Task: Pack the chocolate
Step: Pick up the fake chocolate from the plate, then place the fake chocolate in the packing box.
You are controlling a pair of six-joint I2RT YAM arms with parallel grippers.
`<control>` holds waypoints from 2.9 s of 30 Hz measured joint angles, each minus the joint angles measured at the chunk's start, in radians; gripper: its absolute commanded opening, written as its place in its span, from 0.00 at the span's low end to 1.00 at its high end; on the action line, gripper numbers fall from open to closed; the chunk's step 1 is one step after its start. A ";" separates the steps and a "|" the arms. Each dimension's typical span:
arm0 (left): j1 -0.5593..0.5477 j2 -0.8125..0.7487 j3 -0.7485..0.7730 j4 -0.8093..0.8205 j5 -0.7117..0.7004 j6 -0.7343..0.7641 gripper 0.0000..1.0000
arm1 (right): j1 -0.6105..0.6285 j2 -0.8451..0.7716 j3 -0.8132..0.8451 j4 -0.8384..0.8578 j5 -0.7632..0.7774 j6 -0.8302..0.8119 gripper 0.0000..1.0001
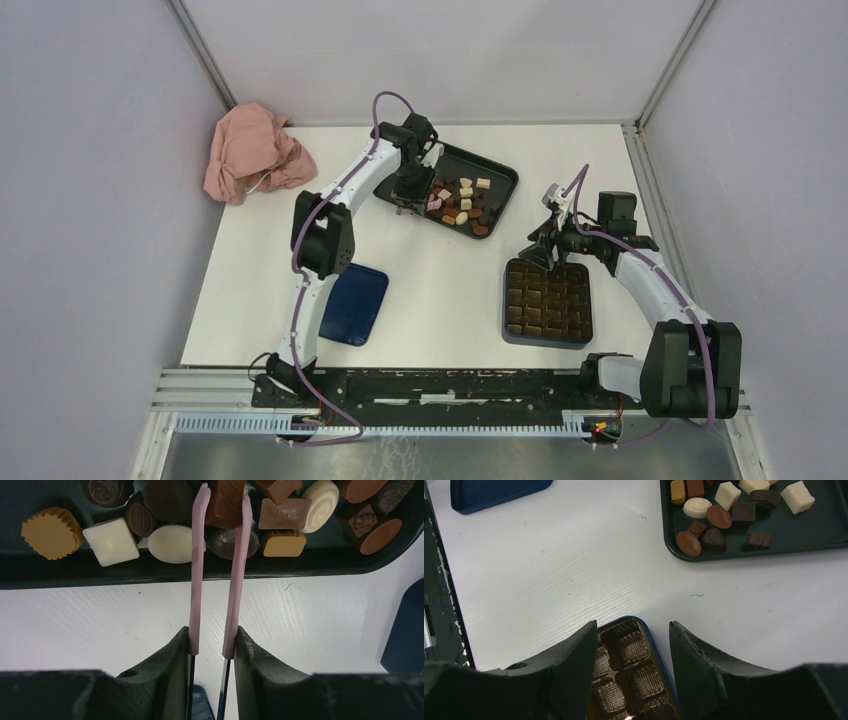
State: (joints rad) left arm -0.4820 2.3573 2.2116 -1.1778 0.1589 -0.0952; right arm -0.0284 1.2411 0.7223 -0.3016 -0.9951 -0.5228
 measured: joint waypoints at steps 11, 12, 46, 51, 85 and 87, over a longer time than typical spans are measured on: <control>0.000 -0.185 -0.183 0.064 0.008 -0.002 0.19 | 0.000 0.000 0.000 -0.007 0.001 -0.010 0.61; 0.000 -0.215 -0.213 0.074 0.015 -0.002 0.20 | 0.000 0.000 0.000 -0.008 0.002 -0.013 0.61; -0.455 -0.438 -0.574 0.384 0.147 -0.185 0.22 | -0.139 -0.064 -0.009 0.076 0.286 0.099 0.66; -0.470 -0.406 -0.513 0.352 0.116 -0.185 0.23 | -0.140 -0.064 -0.009 0.076 0.286 0.099 0.65; -0.492 -0.338 -0.451 0.294 0.079 -0.184 0.45 | -0.140 -0.064 -0.009 0.076 0.270 0.098 0.65; -0.492 -0.332 -0.451 0.294 0.079 -0.184 0.45 | -0.140 -0.064 -0.009 0.076 0.270 0.098 0.66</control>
State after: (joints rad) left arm -0.9741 2.0251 1.7607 -0.8841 0.2382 -0.2794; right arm -0.1680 1.1767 0.7132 -0.2256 -0.7250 -0.4244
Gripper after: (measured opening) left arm 0.450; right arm 0.655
